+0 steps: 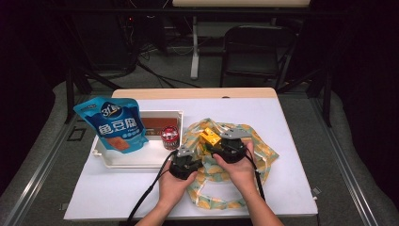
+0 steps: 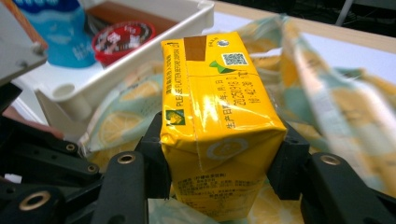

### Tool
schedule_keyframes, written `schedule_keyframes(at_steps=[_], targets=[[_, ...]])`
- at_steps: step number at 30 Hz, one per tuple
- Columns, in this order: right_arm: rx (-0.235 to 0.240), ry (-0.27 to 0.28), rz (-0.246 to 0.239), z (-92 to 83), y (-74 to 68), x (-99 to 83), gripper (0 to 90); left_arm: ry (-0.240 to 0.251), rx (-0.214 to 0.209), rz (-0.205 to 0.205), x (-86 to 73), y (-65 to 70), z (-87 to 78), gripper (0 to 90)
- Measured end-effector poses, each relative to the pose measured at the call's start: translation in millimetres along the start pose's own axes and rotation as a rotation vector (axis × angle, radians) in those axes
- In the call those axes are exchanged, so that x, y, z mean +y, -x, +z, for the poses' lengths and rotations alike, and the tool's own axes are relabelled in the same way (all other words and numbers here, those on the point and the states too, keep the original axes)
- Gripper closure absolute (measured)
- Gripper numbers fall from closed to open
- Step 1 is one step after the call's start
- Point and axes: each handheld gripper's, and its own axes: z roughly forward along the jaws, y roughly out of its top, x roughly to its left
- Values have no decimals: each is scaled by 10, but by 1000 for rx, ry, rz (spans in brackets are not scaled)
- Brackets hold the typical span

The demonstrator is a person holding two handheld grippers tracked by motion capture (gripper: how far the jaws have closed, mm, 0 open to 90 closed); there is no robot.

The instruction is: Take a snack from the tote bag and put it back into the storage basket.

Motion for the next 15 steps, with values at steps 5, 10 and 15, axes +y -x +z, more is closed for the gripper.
schedule_keyframes(at_steps=[5, 10, 15], targets=[[12, 29, 1, -139, 33, 121, 506, 79, -4, 18, 37, 18, -152, 777], [24, 64, -3, -275, 0, 266, 506, 184, 6, 54, 87, 1, -348, 572], [31, 85, -7, -375, -41, 400, 507, 273, 17, 82, 147, 6, -482, 397]])
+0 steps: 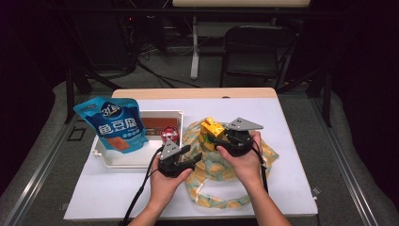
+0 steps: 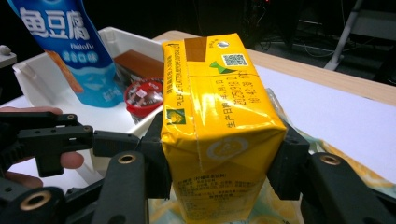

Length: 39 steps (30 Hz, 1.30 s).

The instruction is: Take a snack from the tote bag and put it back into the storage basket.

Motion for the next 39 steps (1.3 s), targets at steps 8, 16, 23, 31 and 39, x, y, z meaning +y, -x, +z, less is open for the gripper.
schedule_keyframes(at_steps=[8, 16, 23, 31, 39], targets=[[20, 8, -7, -65, -150, 113, 507, 17, 22, 63, 138, 125, 13, 182], [53, -3, -8, -90, -291, 122, 507, 22, 35, 86, 184, 217, 73, 155], [76, -8, -13, -98, -382, 110, 507, 33, 64, 105, 196, 241, 73, 202], [79, -8, -15, -86, -428, 87, 506, 30, 68, 114, 188, 247, 48, 229], [88, -15, -22, -73, -470, 81, 503, 14, 95, 130, 191, 269, -17, 280]])
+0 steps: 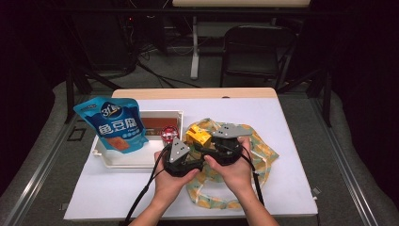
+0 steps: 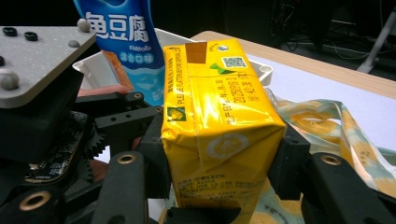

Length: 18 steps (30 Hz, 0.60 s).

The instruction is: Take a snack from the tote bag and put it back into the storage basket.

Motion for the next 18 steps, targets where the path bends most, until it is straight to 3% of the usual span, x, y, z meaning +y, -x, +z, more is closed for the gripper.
schedule_keyframes(at_steps=[7, 10, 18], targets=[[17, 34, -32, 3, -57, 8, 472, 18, -9, -21, -25, -20, -71, 306], [40, 46, -36, -15, -60, 17, 390, 8, -7, -17, -49, -25, -79, 313], [47, 64, -48, -98, -98, 20, 224, 15, -1, -34, -72, -84, -126, 315]])
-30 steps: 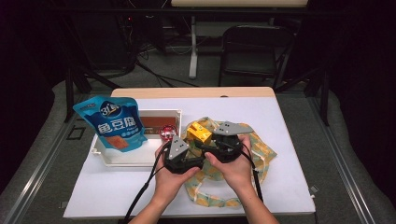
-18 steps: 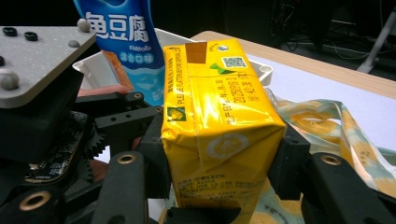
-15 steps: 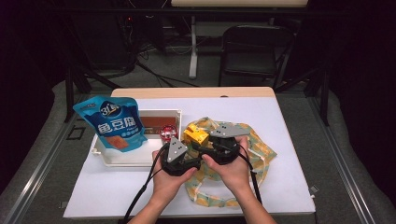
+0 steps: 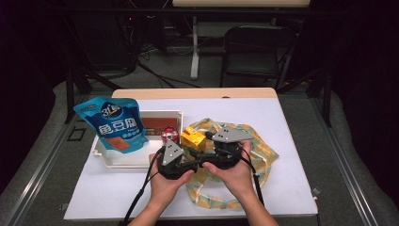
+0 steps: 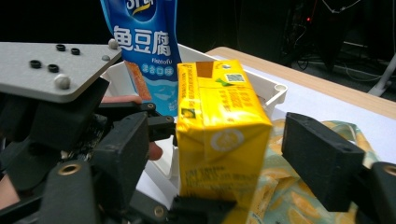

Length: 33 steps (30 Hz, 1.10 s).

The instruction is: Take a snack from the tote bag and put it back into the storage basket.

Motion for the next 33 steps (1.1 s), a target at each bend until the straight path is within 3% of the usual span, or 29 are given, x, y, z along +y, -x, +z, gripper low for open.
schedule_keyframes(at_steps=[6, 11, 24, 33], targets=[[4, 32, 17, -132, 33, -13, 201, 21, 42, -20, -36, -88, -81, 314], [-22, 36, 29, -229, 102, -87, 194, 19, 69, -38, -75, -156, -150, 314], [-98, 32, 74, -490, 323, -400, 194, 38, 124, -55, -121, -303, -426, 313], [-139, 22, 94, -672, 428, -674, 191, 28, 172, -69, -241, -450, -646, 313]])
